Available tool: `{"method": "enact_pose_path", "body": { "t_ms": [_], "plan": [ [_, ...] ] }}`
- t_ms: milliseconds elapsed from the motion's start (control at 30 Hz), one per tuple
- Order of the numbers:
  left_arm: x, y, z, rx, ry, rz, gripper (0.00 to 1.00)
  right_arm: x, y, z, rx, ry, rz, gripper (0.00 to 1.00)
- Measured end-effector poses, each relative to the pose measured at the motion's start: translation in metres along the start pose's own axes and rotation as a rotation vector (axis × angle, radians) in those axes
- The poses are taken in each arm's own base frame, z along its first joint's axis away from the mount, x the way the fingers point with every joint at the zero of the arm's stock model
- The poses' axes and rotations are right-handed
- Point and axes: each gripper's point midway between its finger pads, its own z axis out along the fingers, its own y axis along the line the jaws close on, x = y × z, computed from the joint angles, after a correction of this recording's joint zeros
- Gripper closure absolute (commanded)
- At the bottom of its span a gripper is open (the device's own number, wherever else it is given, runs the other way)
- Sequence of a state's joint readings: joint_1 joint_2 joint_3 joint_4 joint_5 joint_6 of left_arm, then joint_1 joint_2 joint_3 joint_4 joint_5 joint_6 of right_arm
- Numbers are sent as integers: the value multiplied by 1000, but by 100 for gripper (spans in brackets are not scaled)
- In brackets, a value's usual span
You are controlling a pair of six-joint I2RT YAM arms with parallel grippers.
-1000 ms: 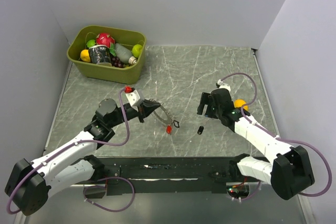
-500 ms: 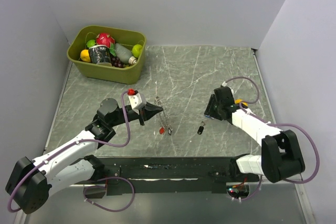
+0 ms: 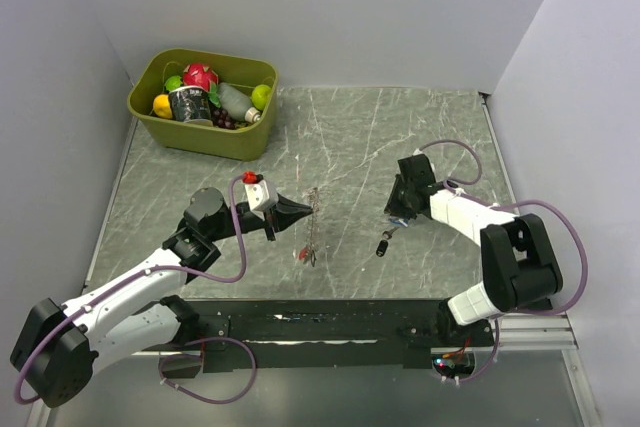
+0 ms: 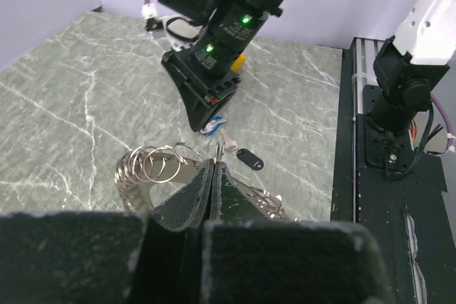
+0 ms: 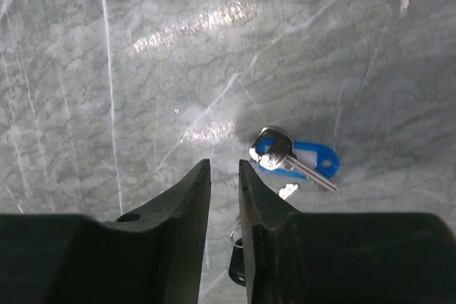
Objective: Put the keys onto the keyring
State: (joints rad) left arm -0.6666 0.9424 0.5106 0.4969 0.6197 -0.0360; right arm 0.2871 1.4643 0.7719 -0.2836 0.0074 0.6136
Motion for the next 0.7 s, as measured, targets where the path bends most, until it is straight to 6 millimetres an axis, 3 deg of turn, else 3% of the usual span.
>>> {"method": "enact_pose_path", "body": {
  "t_ms": [300,700],
  "plan": [
    [-4,-5,1,26,-14,11,99,0,-3,2,23,3,-1,62],
    [-2,-8,2,47,-12,27,99,-2,-5,-1,32,-8,2,61]
  ]
}}
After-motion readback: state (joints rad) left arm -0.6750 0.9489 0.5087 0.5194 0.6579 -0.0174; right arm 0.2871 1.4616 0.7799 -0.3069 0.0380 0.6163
